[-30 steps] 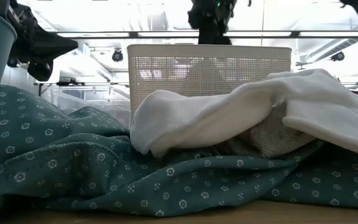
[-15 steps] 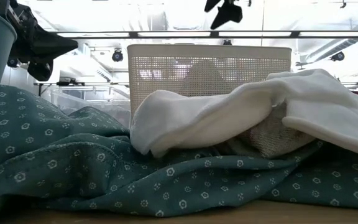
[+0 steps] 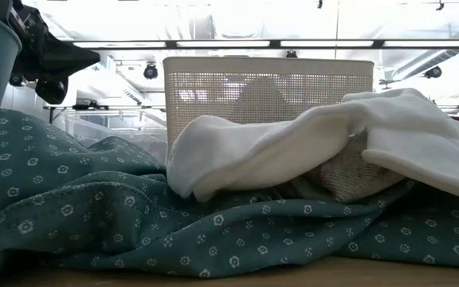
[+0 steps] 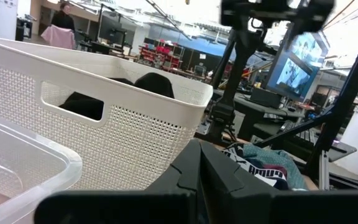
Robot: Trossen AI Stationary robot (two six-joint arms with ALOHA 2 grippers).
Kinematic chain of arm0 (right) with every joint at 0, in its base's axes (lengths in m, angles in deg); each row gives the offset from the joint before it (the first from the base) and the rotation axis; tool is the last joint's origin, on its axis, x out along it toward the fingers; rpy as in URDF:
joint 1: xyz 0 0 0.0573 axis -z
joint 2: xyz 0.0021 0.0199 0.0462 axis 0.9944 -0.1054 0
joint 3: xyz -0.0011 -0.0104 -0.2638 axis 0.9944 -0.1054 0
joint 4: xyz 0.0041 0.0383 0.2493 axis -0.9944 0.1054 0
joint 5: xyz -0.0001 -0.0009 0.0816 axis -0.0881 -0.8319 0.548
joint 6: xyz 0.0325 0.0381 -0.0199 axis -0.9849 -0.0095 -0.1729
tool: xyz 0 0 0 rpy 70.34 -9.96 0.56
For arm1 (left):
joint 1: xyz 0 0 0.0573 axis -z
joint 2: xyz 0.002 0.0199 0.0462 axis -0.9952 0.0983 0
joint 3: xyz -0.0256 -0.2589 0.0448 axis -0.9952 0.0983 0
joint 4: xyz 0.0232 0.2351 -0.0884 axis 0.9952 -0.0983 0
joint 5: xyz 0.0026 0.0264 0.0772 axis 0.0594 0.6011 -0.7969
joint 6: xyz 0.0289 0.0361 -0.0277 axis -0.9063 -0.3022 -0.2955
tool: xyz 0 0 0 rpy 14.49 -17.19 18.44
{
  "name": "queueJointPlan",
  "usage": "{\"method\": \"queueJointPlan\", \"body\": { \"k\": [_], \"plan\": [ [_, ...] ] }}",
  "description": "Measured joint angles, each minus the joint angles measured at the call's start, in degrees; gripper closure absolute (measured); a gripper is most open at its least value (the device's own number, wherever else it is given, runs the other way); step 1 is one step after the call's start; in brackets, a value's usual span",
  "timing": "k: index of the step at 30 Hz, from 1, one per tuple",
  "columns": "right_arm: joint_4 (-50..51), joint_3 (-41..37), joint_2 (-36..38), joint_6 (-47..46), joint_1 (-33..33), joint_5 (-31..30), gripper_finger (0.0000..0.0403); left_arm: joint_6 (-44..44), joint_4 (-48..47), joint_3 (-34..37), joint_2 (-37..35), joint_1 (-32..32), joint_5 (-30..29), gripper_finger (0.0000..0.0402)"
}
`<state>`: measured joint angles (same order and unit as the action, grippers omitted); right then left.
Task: Pick & Place Cloths
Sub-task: Put the green shirt into the white bin
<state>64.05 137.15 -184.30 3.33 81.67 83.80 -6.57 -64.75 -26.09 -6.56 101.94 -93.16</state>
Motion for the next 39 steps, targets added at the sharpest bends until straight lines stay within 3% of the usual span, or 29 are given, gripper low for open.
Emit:
{"method": "queueJointPlan", "body": {
  "k": [9, 24, 32, 39],
  "plan": [
    [0.0, -5.6, -0.3, -2.5, -9.5, -4.3, 0.0116, 0.0, 0.2, 0.0, 0.0, 0.0, 0.0, 0.0392],
    [0.0, -24.7, -0.1, -18.1, -20.0, -4.0, 0.0133, 0.0, 0.1, 0.0, 0.0, 0.0, 0.0, 0.0392],
    [-0.2, -29.7, -0.1, -24.8, -25.4, -4.3, 0.0150, 0.0, 0.0, 0.0, 0.0, 0.0, 0.0, 0.0392],
    [-7.9, -33.7, -0.1, -27.5, -28.9, -6.0, 0.0163, 0.0, 0.0, 0.0, 0.0, 0.0, 0.0, 0.0392]
  ]
}}
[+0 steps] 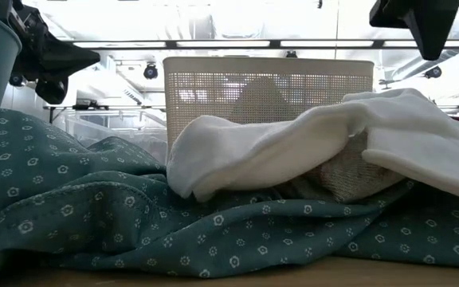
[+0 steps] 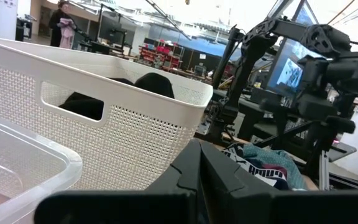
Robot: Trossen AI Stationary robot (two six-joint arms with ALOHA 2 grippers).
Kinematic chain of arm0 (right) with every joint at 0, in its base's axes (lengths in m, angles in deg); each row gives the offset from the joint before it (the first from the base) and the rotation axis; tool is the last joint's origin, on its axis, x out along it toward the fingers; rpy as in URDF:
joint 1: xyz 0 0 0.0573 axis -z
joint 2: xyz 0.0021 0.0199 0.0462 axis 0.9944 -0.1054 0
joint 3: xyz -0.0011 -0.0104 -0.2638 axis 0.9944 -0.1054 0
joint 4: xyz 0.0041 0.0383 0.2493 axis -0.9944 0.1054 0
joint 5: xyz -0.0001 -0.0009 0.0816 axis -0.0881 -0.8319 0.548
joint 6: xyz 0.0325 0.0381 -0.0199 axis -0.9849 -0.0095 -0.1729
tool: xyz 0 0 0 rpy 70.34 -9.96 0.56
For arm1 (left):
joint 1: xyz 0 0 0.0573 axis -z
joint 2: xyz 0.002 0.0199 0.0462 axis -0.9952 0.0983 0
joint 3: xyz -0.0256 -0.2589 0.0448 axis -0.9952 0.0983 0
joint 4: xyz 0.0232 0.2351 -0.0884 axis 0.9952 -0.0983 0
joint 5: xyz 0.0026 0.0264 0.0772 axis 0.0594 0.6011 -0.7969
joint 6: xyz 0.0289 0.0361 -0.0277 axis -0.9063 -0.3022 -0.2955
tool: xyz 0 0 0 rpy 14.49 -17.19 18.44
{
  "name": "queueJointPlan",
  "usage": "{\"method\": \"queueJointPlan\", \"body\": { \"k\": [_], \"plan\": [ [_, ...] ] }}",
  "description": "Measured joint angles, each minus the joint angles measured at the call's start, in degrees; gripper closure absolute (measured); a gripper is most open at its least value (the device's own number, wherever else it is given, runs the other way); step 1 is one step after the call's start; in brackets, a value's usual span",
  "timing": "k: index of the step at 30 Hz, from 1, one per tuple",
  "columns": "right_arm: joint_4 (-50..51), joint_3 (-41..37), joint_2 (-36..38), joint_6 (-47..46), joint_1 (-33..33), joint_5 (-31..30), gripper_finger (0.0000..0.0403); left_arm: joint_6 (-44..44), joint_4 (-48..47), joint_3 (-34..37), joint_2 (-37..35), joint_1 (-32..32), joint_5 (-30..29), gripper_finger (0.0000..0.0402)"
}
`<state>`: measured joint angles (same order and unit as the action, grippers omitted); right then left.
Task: Pick & Place Cloths
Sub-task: Put the green shirt into the white bin
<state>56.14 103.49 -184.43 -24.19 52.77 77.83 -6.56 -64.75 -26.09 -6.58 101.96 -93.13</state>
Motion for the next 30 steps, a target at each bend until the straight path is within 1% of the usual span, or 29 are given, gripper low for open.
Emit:
{"method": "queueJointPlan", "body": {
  "k": [4, 13, 17, 20, 30],
  "plan": [
    [-8.1, -2.6, 0.0, -1.3, -1.9, -0.1, 0.0168, 0.0, 0.0, 0.0, 0.0, 0.0, 0.0, 0.0392],
    [-26.0, -8.8, 0.0, 3.7, -4.1, -1.5, 0.0152, 0.0, 0.1, 0.0, 0.0, 0.0, 0.0, 0.0392],
    [-30.2, -10.7, 0.0, 5.0, -4.2, -1.5, 0.0149, 0.0, 0.1, 0.0, 0.0, 0.0, 0.0, 0.0392],
    [-32.8, -12.2, 0.0, 5.5, -4.2, -1.5, 0.0155, 0.0, 0.1, 0.0, 0.0, 0.0, 0.0, 0.0392],
    [-34.8, -13.2, -0.1, 5.8, -4.1, -2.2, 0.0186, 0.0, 0.1, 0.0, 0.0, 0.0, 0.0, 0.0392]
  ]
}}
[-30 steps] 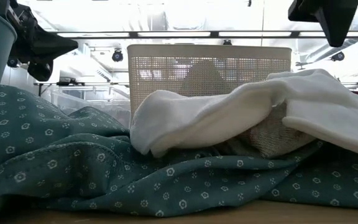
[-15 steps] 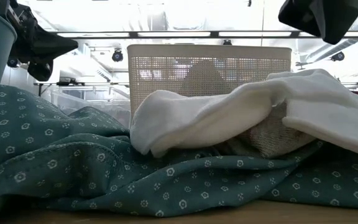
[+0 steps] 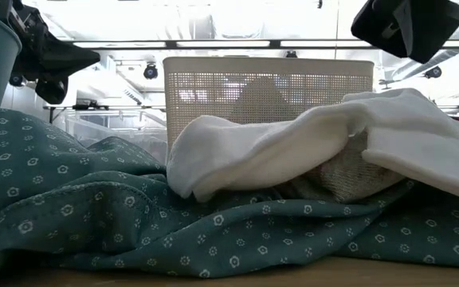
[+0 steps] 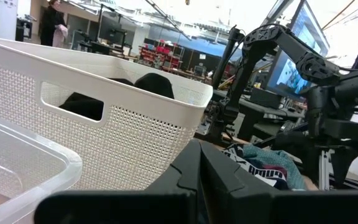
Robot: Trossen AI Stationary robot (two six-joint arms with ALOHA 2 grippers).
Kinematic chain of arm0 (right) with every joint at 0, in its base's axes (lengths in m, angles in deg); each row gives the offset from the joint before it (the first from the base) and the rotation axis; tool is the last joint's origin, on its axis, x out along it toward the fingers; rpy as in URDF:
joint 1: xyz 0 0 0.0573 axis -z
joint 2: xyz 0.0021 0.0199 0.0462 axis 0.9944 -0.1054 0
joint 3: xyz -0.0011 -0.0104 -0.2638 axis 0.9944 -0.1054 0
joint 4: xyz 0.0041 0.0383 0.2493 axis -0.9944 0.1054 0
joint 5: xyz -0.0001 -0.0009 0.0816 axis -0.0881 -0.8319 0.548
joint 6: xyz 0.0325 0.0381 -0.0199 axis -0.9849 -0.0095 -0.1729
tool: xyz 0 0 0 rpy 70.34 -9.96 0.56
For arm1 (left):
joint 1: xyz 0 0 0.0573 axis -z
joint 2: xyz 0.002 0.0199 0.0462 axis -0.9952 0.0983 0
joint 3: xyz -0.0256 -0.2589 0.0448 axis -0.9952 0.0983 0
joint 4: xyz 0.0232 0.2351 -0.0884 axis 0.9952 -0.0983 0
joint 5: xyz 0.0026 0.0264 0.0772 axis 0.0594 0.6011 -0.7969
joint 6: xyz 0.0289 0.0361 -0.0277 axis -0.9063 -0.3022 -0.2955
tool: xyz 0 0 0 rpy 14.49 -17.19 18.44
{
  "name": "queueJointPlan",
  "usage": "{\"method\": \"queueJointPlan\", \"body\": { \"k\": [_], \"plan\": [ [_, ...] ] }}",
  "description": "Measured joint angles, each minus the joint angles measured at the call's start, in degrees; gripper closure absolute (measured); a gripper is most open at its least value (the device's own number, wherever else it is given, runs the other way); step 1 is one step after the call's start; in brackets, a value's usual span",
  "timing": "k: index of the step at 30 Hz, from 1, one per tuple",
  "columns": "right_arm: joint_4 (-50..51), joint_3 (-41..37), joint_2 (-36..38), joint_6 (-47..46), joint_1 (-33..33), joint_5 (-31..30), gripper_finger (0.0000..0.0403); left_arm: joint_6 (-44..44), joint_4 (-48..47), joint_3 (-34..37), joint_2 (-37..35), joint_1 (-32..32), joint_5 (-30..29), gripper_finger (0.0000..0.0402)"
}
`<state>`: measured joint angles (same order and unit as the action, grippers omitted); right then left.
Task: Pick & Place Cloths
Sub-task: Put the green shirt into the white bin
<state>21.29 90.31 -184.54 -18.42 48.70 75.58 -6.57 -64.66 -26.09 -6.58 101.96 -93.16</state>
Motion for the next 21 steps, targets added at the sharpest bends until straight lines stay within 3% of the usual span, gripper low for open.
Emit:
{"method": "queueJointPlan", "body": {
  "k": [4, 21],
  "plan": [
    [0.0, 0.0, 0.0, 2.5, 0.0, -4.8, 0.0194, 0.0, 0.0, 0.0, 0.0, 0.0, 0.0, 0.0392],
    [-1.3, -0.6, -1.6, 3.1, 0.0, -8.0, 0.0225, 0.0, 0.0, 0.0, 0.0, 0.0, 0.0, 0.0392]
  ]
}}
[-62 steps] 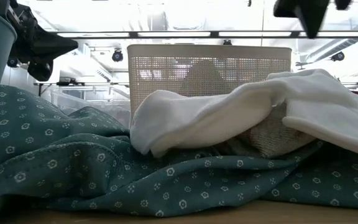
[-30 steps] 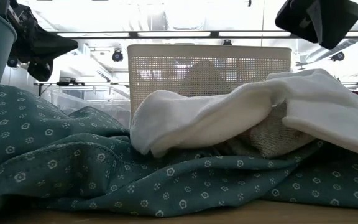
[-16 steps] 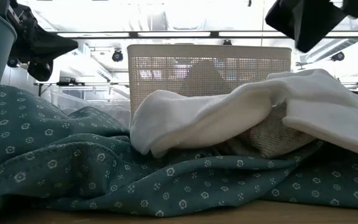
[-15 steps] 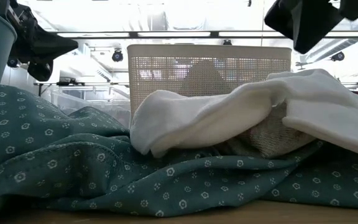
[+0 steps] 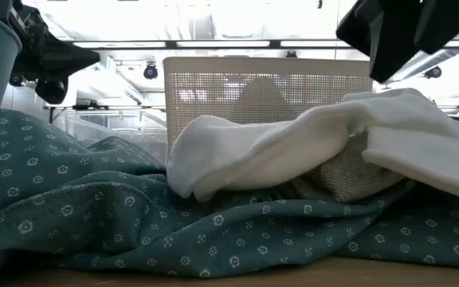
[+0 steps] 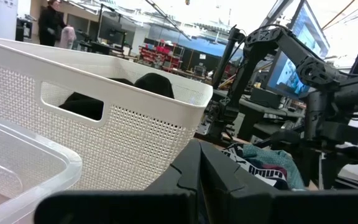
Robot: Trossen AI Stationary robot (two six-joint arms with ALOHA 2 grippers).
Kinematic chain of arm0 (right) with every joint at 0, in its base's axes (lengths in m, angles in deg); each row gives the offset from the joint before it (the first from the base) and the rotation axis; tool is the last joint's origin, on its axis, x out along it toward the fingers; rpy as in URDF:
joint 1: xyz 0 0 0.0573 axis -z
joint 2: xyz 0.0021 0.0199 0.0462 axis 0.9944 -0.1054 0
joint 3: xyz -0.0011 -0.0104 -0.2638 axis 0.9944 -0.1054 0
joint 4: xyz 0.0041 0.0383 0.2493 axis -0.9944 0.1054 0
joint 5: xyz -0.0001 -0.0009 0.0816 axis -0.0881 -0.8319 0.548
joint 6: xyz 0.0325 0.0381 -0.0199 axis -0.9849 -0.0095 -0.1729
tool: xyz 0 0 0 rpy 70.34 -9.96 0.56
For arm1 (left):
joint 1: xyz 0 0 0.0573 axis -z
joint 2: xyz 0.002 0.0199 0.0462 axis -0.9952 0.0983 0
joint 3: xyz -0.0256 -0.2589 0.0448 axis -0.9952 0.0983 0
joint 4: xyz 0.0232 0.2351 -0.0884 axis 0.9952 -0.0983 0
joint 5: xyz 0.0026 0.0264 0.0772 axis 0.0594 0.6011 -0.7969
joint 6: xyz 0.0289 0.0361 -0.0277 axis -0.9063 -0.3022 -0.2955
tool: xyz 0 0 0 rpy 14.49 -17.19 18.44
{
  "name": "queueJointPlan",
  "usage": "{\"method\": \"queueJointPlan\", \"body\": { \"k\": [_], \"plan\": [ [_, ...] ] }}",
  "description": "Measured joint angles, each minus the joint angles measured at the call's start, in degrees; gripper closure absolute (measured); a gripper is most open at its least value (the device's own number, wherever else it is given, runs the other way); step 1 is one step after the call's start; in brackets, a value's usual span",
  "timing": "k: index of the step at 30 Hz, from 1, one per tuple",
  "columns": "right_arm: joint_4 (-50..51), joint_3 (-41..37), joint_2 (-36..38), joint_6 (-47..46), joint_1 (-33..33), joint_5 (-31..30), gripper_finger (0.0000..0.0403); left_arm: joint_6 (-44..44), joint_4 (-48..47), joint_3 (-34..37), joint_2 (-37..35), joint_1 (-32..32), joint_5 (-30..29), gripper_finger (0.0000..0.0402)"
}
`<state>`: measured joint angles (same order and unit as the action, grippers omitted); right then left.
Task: Pick & Place Cloths
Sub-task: Put the green shirt into the white bin
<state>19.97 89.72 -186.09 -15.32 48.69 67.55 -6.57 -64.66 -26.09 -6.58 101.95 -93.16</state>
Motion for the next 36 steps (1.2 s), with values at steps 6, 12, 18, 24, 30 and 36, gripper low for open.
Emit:
{"method": "queueJointPlan", "body": {
  "k": [6, 12, 18, 24, 30, 36],
  "plan": [
    [4.1, 0.3, 0.6, -0.5, 0.0, 0.0, 0.0218, 0.0, 0.0, 0.0, 0.0, 0.0, 0.0, 0.0392],
    [12.7, 0.8, 1.3, -5.3, 0.0, 0.0, 0.0210, 0.0, 0.0, 0.0, 0.0, 0.0, 0.0, 0.0392],
    [19.7, 0.7, 1.5, -10.9, -1.0, 0.0, 0.0207, 0.0, 0.0, 0.0, 0.0, 0.0, 0.0, 0.0392],
    [21.2, 0.6, 1.5, -14.5, -3.3, 1.3, 0.0223, 0.0, 0.0, 0.0, 0.0, 0.0, 0.0, 0.0392],
    [24.0, 0.6, 1.5, -22.6, -6.6, 7.5, 0.0240, 0.0, 0.0, 0.0, 0.0, 0.0, 0.0, 0.0392],
    [24.9, 0.6, 1.5, -33.2, -10.8, 15.4, 0.0239, 0.0, 0.0, 0.0, 0.0, 0.0, 0.0, 0.0392]
  ]
}}
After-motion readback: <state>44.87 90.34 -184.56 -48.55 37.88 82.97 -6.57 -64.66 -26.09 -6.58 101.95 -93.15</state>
